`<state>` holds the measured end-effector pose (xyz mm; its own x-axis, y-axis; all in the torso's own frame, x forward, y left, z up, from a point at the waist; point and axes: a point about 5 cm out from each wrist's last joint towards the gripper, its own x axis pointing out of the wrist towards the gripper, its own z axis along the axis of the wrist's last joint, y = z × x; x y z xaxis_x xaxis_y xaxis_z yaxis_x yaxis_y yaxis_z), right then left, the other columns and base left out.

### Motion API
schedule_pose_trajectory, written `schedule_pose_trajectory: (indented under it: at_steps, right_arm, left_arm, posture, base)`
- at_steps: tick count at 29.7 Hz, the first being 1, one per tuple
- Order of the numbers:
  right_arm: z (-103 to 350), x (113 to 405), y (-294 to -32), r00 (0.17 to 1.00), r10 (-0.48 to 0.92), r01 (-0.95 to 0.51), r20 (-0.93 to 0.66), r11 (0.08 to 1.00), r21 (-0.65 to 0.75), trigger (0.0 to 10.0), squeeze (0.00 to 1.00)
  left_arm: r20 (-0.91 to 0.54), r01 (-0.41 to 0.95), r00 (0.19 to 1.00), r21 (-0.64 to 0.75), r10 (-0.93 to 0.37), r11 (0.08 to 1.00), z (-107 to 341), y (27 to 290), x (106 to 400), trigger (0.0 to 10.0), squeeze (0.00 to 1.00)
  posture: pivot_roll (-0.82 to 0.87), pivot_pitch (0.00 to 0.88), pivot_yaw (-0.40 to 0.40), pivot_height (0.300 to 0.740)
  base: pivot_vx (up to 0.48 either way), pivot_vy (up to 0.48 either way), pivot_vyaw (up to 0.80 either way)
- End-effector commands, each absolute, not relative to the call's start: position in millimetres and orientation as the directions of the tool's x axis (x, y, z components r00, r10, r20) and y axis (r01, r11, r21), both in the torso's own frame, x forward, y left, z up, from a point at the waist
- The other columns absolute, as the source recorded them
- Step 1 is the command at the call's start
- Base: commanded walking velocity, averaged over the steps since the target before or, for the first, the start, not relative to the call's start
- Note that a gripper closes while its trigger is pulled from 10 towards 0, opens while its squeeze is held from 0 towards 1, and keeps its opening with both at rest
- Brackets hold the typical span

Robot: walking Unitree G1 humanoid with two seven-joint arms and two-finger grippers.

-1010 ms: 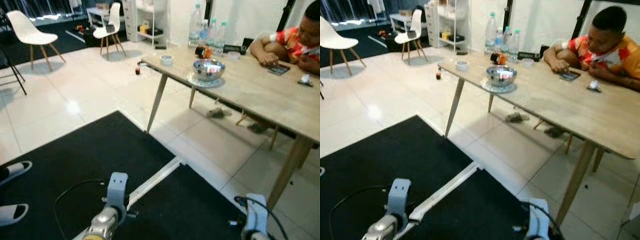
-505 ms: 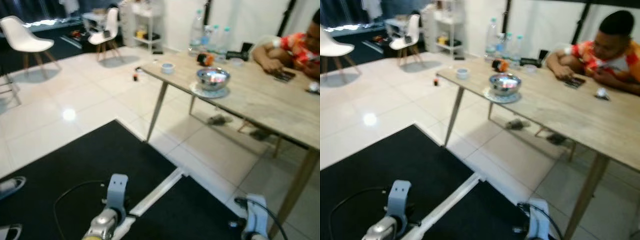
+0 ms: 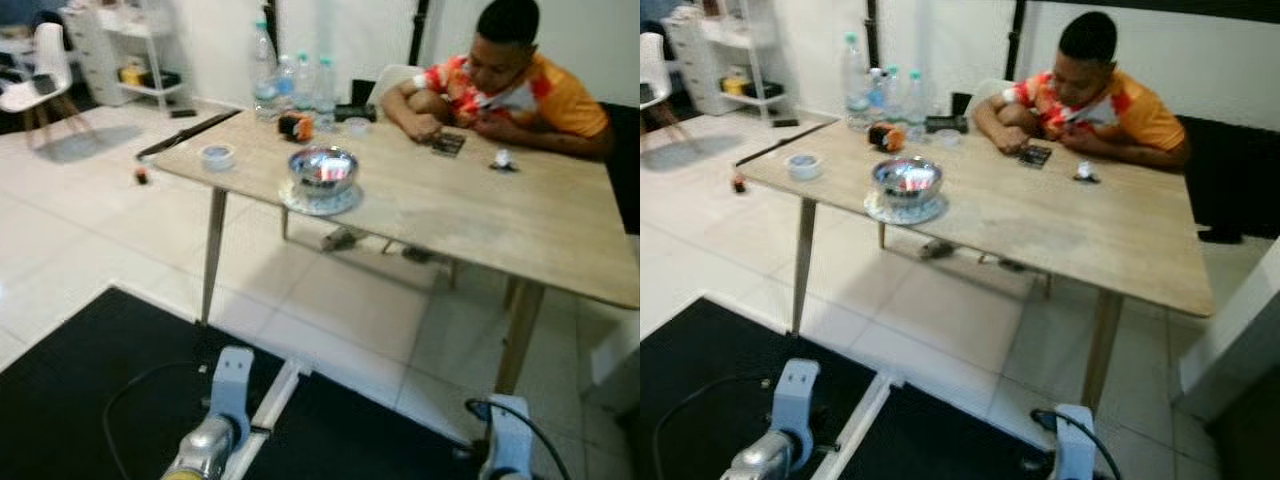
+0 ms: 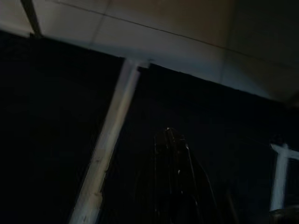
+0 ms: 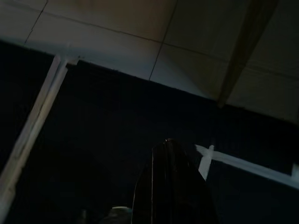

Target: Restocking fridge

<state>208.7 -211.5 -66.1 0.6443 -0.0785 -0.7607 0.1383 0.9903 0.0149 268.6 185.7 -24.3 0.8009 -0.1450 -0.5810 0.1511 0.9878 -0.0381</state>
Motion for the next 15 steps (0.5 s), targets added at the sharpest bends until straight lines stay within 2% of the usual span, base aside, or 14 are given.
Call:
schedule_pose_trajectory:
  at_steps: [1, 10, 15]
  right_arm:
    - [-64.0, 209.9, -217.8, 0.649, -0.099, 0.164, -0.754, 0.986, 0.012, 10.0, 0.0]
    - [-65.8, 207.8, -214.7, 0.647, -0.091, 0.154, -0.757, 0.988, 0.013, 10.0, 0.0]
    - [-67.7, 204.3, -214.6, 0.642, -0.096, 0.175, -0.761, 0.984, 0.024, 10.0, 0.0]
  left_arm:
    - [-0.59, 0.156, 0.794, -0.035, -0.146, 0.987, -26.1, 185.9, 266.8, 10.0, 0.0]
    - [-0.59, 0.158, 0.794, -0.035, -0.148, 0.987, -25.9, 186.9, 266.7, 10.0, 0.0]
    - [-0.592, 0.162, 0.792, -0.034, -0.15, 0.986, -25.9, 187.3, 266.6, 10.0, 0.0]
  posture:
    - [-0.05, 0.0, 0.038, 0.74]
    - [-0.04, 0.001, 0.045, 0.74]
    - [-0.04, 0.001, 0.052, 0.74]
  base:
    - [0.337, 0.0, 0.0]
    - [0.336, 0.0, 0.0]
    - [0.337, 0.0, -0.8]
